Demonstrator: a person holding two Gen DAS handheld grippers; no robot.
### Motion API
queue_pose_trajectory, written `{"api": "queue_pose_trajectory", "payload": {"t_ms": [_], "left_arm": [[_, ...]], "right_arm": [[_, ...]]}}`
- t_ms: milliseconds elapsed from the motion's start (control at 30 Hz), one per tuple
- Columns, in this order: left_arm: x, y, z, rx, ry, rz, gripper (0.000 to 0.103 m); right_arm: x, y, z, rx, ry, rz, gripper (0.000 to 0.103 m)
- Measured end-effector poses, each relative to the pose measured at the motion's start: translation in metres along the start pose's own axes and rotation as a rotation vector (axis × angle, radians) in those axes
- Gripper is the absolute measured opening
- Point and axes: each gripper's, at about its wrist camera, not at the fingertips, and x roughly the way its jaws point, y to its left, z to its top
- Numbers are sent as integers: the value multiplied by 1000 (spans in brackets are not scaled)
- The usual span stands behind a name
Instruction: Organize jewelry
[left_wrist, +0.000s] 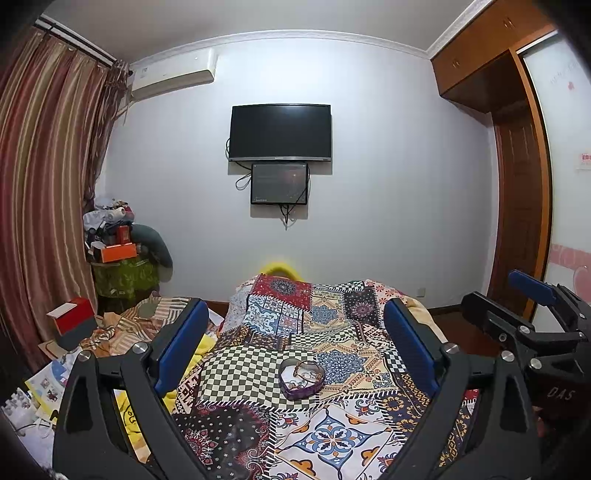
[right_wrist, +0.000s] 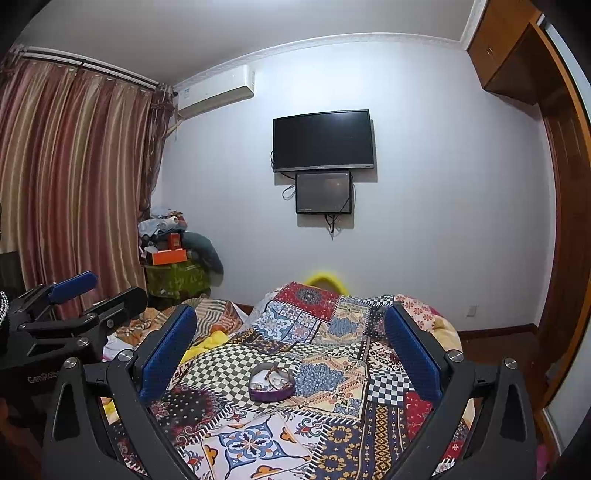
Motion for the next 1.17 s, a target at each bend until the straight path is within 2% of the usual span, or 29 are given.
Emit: {"api": "queue_pose_trajectory", "payload": {"t_ms": [400,1167], "left_arm": [[-2,2,1,-9,0,-37,96],[0,0,-4,-1,8,-51,96]], "right_arm": [[-2,-4,0,12,2,-2,101],[3,-9,-2,25,15,-18,101]]}}
